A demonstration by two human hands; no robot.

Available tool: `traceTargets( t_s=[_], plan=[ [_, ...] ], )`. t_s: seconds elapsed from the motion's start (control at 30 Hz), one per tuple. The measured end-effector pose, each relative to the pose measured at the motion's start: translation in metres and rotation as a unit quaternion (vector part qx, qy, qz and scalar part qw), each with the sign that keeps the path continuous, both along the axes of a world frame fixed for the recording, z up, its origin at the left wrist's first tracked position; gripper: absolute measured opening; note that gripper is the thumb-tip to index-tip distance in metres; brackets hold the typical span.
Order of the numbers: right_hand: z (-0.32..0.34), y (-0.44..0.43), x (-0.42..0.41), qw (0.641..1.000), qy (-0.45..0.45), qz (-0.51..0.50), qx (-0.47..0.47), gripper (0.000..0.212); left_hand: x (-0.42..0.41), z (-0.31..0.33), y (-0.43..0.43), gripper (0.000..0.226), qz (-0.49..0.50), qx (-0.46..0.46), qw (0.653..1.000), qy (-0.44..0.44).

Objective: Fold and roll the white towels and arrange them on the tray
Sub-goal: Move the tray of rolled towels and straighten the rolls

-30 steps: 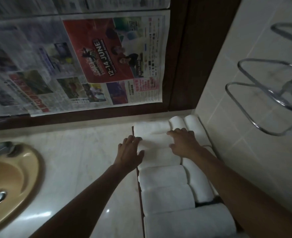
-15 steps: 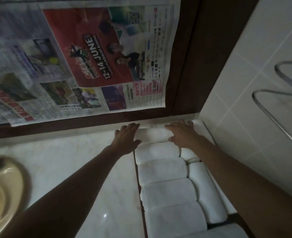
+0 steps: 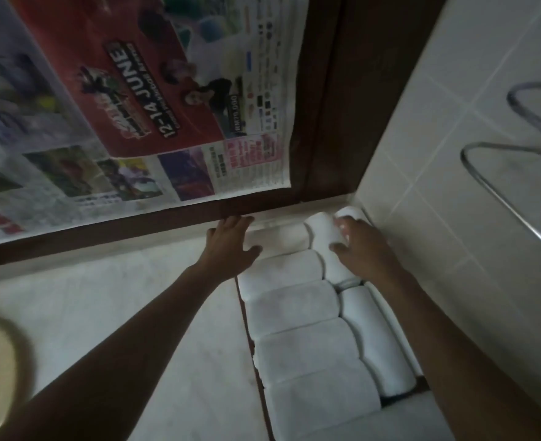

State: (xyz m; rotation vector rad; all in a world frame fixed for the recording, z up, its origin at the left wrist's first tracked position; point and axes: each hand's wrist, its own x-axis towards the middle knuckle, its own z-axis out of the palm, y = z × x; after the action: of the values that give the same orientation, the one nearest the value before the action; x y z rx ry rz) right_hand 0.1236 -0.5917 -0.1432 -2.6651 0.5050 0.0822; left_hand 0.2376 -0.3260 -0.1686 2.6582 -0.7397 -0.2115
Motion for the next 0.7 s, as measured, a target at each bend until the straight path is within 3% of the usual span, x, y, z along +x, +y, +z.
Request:
traceTargets(
  t_s=[0.13,0.27,0.43,0.53,0.6,0.7],
  plan=[
    [-0.018,0.012,-0.098,0.998,0.038,-0.041,0.006,0.050,-0.007,0.003,-0.059,0.076,-0.075,-0.031,0.997,0.005],
    [-0.059,0.036,-0.164,0.999,0.008,-0.039,-0.031,0.065,-0.014,-0.006,-0.122,0.097,-0.129,0.037,0.989,0.063],
    [-0.069,0.048,-0.192,0.995,-0.052,-0.054,-0.060,0.079,0.001,-0.015,-0.148,0.113,-0.144,0.117,0.980,0.070],
    [-0.060,0.032,-0.191,0.991,-0.100,-0.056,-0.074,0.060,0.008,-0.008,-0.155,0.112,-0.135,0.112,0.983,0.052],
    [-0.052,0.010,-0.189,0.986,-0.090,-0.099,-0.101,0.056,0.011,-0.003,-0.169,0.103,-0.119,0.071,0.989,0.054],
    [-0.049,-0.014,-0.191,0.984,-0.033,-0.116,-0.129,0.069,0.009,0.002,-0.200,0.107,-0.143,0.055,0.987,0.054]
  ],
)
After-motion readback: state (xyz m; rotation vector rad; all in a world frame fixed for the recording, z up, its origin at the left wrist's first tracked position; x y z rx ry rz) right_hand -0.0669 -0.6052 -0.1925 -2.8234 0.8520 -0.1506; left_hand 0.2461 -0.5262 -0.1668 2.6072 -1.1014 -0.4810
